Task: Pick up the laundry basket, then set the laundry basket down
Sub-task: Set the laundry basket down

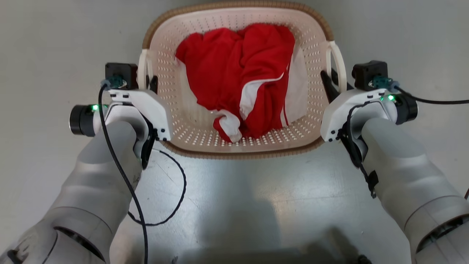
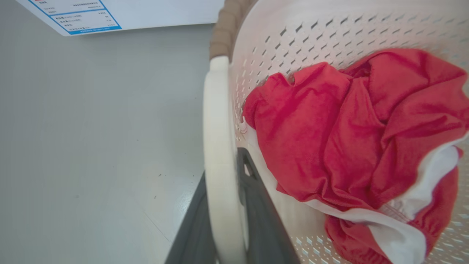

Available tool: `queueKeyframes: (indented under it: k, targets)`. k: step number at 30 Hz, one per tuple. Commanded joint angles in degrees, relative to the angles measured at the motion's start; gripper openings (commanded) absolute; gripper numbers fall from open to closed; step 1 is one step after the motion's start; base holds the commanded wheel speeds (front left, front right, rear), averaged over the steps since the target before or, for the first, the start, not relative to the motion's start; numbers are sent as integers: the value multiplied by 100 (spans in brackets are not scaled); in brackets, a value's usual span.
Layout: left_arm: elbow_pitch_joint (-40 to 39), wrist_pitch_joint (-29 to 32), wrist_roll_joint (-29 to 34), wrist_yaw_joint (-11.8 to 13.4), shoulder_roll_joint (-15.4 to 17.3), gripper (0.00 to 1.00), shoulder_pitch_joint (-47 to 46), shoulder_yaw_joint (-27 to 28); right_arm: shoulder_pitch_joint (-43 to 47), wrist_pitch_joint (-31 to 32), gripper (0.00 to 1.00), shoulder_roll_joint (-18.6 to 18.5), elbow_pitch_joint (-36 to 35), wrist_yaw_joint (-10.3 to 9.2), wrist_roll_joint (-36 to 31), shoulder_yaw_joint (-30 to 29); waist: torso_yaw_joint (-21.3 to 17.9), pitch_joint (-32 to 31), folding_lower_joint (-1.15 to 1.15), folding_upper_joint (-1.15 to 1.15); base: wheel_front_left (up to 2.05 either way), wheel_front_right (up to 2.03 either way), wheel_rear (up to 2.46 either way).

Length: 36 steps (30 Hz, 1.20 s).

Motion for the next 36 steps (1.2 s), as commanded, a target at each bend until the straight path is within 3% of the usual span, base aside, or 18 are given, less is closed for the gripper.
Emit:
queueKeyframes:
  k: [1,18,36]
  targets:
    - [-80,-100,146,54,217,0,-176,79,125,-105,0,91,-18,94,-179,68,4,170,0,0,0,0,0]
    - [-811,-135,639,322,420,0,-147,557,273,-114,0,91,-378,94,-1165,-999,62,415,0,0,0,0,0]
    - [-862,-136,1096,266,381,0,-132,1033,488,-115,0,91,-611,94,-1659,-1557,105,617,0,0,0,0,0]
